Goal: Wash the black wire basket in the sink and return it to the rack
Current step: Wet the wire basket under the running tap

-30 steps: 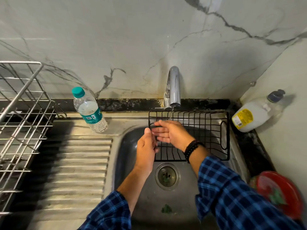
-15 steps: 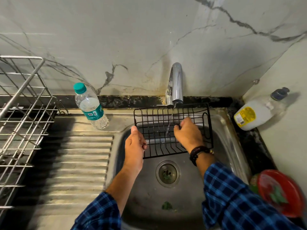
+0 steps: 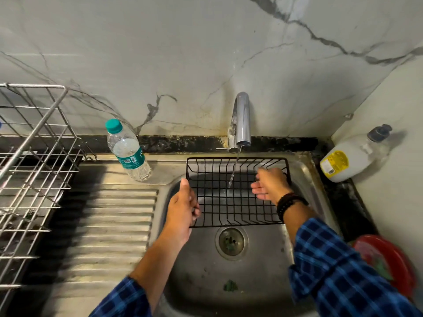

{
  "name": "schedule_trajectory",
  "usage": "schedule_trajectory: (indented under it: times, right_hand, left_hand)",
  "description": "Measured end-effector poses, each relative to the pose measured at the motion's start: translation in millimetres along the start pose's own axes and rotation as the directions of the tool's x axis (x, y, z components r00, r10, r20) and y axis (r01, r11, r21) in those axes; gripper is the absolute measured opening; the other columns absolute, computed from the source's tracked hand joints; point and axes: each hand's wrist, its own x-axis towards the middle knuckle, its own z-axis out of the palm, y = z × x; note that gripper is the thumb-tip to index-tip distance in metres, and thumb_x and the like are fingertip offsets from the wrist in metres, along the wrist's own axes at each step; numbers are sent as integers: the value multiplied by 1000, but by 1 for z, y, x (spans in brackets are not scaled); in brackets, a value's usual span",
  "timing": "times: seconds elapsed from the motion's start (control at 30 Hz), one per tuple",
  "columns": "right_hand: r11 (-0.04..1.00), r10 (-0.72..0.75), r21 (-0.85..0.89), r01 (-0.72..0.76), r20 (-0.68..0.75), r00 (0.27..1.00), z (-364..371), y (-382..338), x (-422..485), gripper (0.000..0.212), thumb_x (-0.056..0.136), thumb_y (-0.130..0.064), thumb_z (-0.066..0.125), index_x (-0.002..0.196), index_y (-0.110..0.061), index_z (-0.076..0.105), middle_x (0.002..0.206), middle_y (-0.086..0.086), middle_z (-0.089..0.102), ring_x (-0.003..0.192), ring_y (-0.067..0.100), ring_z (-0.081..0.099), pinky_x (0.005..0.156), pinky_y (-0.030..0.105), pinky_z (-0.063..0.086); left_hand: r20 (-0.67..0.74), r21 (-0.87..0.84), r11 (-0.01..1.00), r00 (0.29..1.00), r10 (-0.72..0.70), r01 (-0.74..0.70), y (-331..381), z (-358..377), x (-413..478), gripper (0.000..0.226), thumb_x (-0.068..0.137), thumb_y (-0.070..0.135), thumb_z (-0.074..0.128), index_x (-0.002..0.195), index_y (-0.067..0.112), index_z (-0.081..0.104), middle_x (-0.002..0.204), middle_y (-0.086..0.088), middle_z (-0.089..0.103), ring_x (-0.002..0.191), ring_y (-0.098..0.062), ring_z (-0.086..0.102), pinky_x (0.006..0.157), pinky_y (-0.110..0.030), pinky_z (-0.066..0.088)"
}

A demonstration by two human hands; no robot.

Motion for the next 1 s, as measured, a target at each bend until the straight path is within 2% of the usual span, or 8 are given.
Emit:
schedule_trajectory:
  times: [0.1,0.23,0.33,0.43,0.63,0.73,0.87,1.0]
  right_hand:
    - [923,-289,-298,243,-124,949,23,5,-11,24,98,-28,53,114,-11,60,101,7,69,94,29,68,77,36,56]
    - [858,-389,-282,429,190,902,52,8,-19,12,100,-33,57,102,-21,61,95,1,68,86,17,67,77,36,59]
    - [971,-184,144,192,-67,981,44,4,-14,18,101,-23,53,115,-17,63,101,7,71,86,20,70,69,34,59]
    - [981,-187,3,195,-277,943,32,11,-16,14,100,-18,49,109,-18,60,97,2,64,79,17,60,57,22,43]
    - [986,-90,-76,146,495,864,42,15,-41,21,103,-25,54,111,-9,64,92,7,69,80,17,71,65,25,57]
    - [974,42,-221,51,399,916,21,8,-35,25,104,-24,53,100,-3,65,89,11,70,71,18,69,52,21,52]
    - [618,-297,-762,195,4,955,4,5,-35,27,102,-24,51,118,-6,63,119,16,64,104,32,65,79,35,50]
    - [543,-386,-692,476,298,873,27,9,-62,57,101,-49,46,151,-24,35,162,21,14,146,40,28,113,52,35]
  left_hand:
    - [2,44,997,998,67,-68,-3,4,-5,59,102,54,38,50,27,38,53,6,30,47,-11,33,45,-23,28]
    - [-17,55,995,996,83,-82,-2,5,-5,61,103,55,37,49,27,38,52,6,29,48,-12,32,48,-26,26]
    - [-51,54,997,997,64,-62,-5,-6,-4,56,102,56,38,54,27,37,55,4,30,50,-13,32,45,-24,27]
    - [-90,9,1000,996,-4,5,-9,-12,-7,53,101,56,40,58,26,37,56,4,31,48,-12,33,43,-23,26]
    - [-64,-15,1000,998,19,-19,-6,8,-8,55,102,55,39,55,26,39,52,6,32,45,-11,34,44,-24,22]
    - [-63,-22,998,996,55,-56,-1,5,-5,53,103,54,38,58,27,38,54,6,31,47,-11,33,46,-25,23]
    - [-88,-72,996,995,49,-55,2,3,-5,50,103,54,38,62,26,38,56,4,29,51,-12,32,48,-25,23]
    - [-71,-29,989,987,142,-145,3,13,0,52,104,52,36,60,25,36,56,4,28,52,-12,31,49,-24,26]
